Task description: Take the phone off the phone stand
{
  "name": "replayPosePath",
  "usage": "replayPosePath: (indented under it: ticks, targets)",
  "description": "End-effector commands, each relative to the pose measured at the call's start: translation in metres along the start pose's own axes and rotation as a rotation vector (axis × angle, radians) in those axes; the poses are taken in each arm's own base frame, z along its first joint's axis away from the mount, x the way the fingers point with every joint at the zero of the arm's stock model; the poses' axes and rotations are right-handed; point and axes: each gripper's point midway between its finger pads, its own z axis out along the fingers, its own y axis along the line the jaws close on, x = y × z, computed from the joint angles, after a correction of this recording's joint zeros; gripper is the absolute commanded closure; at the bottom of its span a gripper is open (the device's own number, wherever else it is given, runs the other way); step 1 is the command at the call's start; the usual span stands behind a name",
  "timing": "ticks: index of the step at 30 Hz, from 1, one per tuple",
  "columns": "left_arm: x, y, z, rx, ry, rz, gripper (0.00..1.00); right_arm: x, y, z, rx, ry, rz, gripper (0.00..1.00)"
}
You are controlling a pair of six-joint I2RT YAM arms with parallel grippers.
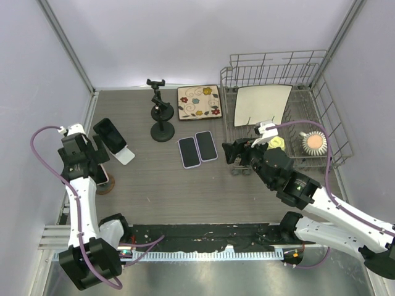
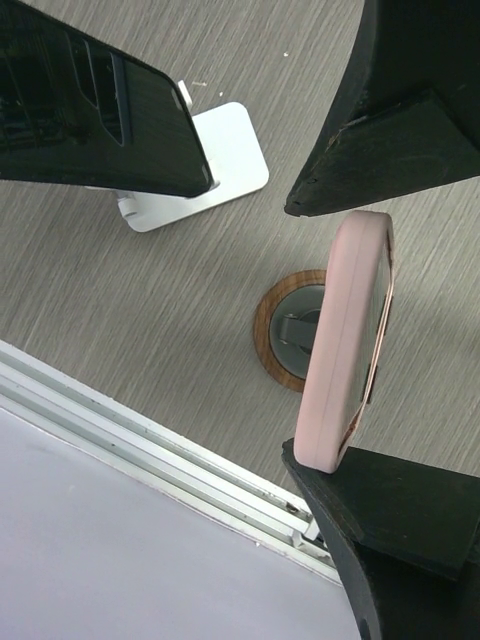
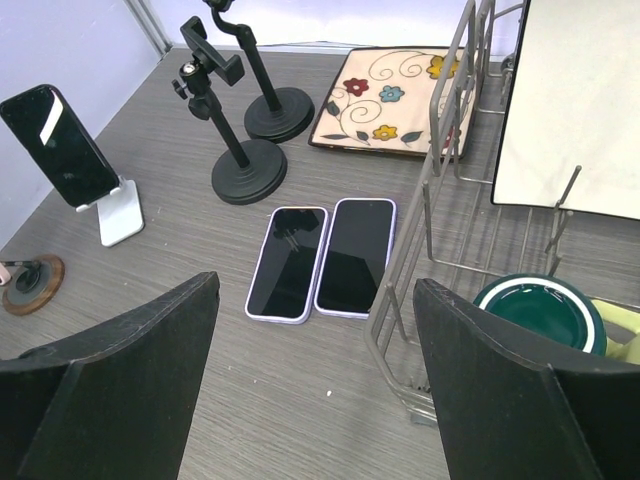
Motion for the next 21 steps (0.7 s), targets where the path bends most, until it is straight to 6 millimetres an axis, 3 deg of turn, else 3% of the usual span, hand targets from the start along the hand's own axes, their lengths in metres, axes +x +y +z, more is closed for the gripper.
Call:
replayPosePath:
  ticks: [1, 11, 17, 21]
  targets:
    - [-0.02, -0.005, -0.011, 0.041, -0.077, -0.015, 0.07, -0.013, 0.006, 0.002, -0.014, -0.045, 0.005, 0.16]
    - [-0.022, -0.005, -0.024, 0.051, -0.089, -0.018, 0.33, -0.011, 0.009, 0.003, -0.023, -0.037, 0.001, 0.17]
    - [-0.032, 0.001, -0.036, 0.018, -0.108, -0.028, 0.57, -0.012, 0.008, 0.002, -0.022, -0.039, 0.002, 0.17]
    - [-0.049, 0.006, -0.052, -0.007, -0.134, -0.04, 0.77, -0.01, 0.009, 0.003, -0.024, -0.035, -0.001, 0.17]
